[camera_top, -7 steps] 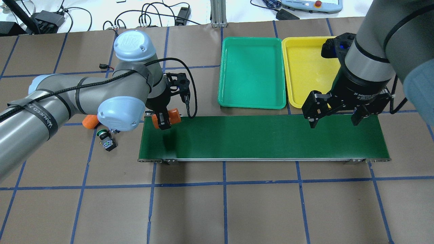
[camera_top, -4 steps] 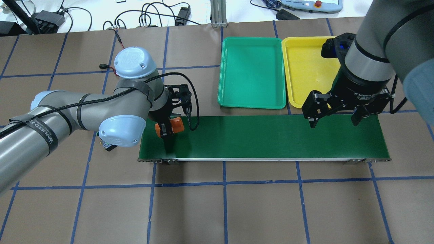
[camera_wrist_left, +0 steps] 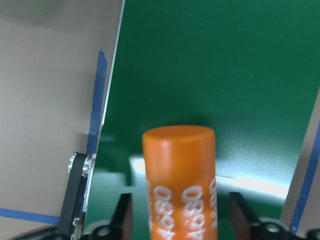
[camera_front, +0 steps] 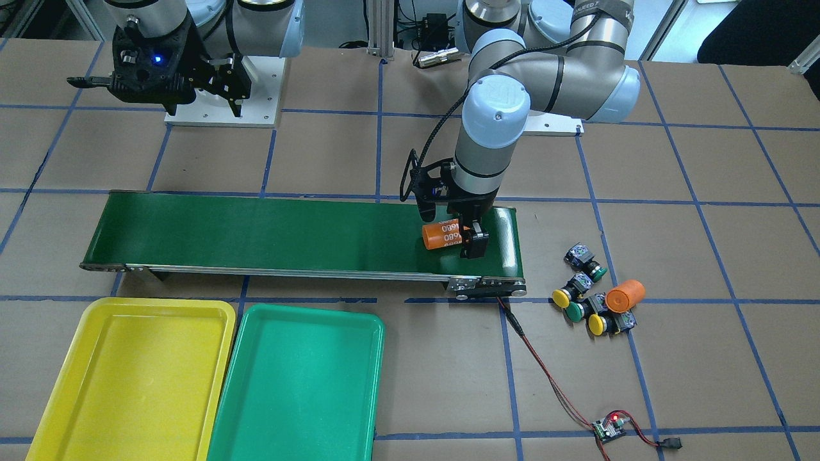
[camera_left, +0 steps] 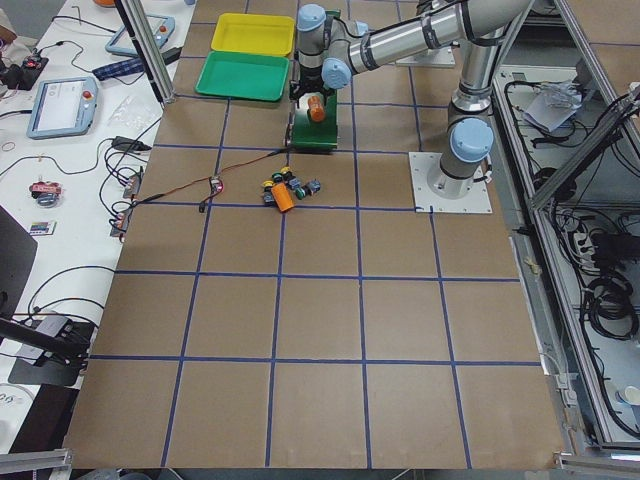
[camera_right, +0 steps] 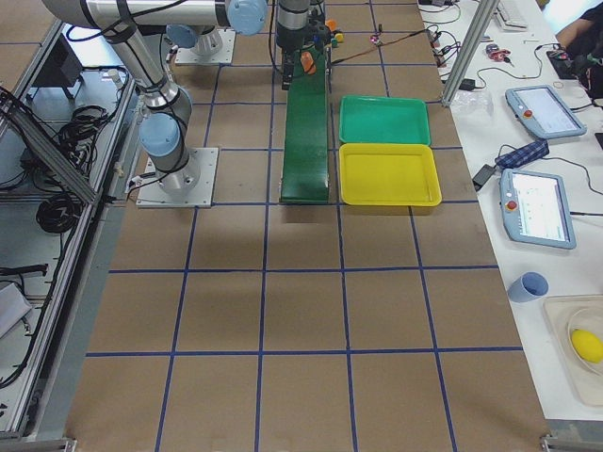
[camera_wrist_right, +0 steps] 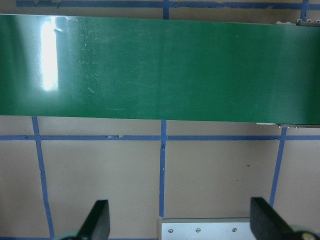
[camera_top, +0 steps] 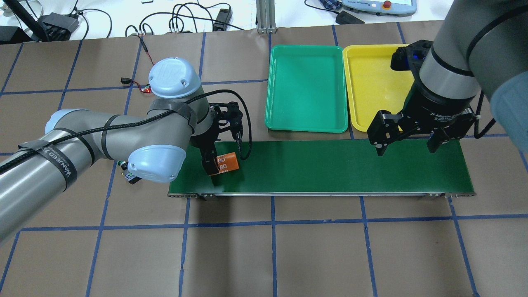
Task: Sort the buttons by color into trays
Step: 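Carry the orange cylinder onto the conveyor belt and release it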
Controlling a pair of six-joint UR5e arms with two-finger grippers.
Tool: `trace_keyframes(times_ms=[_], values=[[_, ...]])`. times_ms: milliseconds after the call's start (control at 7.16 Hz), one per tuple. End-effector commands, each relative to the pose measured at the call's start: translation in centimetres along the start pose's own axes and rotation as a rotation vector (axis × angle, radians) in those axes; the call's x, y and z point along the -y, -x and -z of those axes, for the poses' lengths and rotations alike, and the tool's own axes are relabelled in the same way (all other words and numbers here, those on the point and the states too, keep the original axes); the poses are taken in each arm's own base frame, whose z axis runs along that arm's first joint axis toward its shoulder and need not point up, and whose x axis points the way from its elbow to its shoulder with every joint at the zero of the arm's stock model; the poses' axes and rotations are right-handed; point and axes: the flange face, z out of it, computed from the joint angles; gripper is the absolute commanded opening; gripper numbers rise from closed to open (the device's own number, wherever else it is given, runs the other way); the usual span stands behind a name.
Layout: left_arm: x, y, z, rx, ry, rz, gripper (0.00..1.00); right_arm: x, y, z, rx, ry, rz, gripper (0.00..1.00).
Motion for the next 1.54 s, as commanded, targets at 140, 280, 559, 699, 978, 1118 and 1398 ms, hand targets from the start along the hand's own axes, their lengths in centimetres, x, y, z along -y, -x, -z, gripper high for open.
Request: trace_keyframes(times_ms=[140,280,559,699,978,1118,1398], values=[[-4.9,4.7,5.4,0.02,-0.008,0.161,1.0,0.0,0.0,0.0,0.0,0.0,0.001,1.0],[-10.8,8.9,5.4,-0.014,-0.017,0.291,1.0,0.0,0.0,0.0,0.0,-0.002,0.001,1.0],[-15.9,12.6,7.2,-0.036,-0.016,0.369,1.0,0.0,0.0,-0.1,0.0,0.001,0.001,1.0],[-19.5,14.8,6.7,-0.058,-0.009,0.444,1.0,0.0,0.0,0.0,0.0,0.0,0.001,1.0],[-26.8,17.1,0.9,-0.159,-0.025,0.469,1.0,0.0,0.0,-0.1,-0.002,0.001,0.001,1.0],[-29.4,17.9,-0.4,-0.172,-0.032,0.432,1.0,0.0,0.0,0.0,-0.002,0.0,0.001,1.0],[-32.1,19.2,-3.3,-0.163,-0.079,0.288,1.0,-0.1,0.0,-0.1,0.0,0.01,0.003,1.0]])
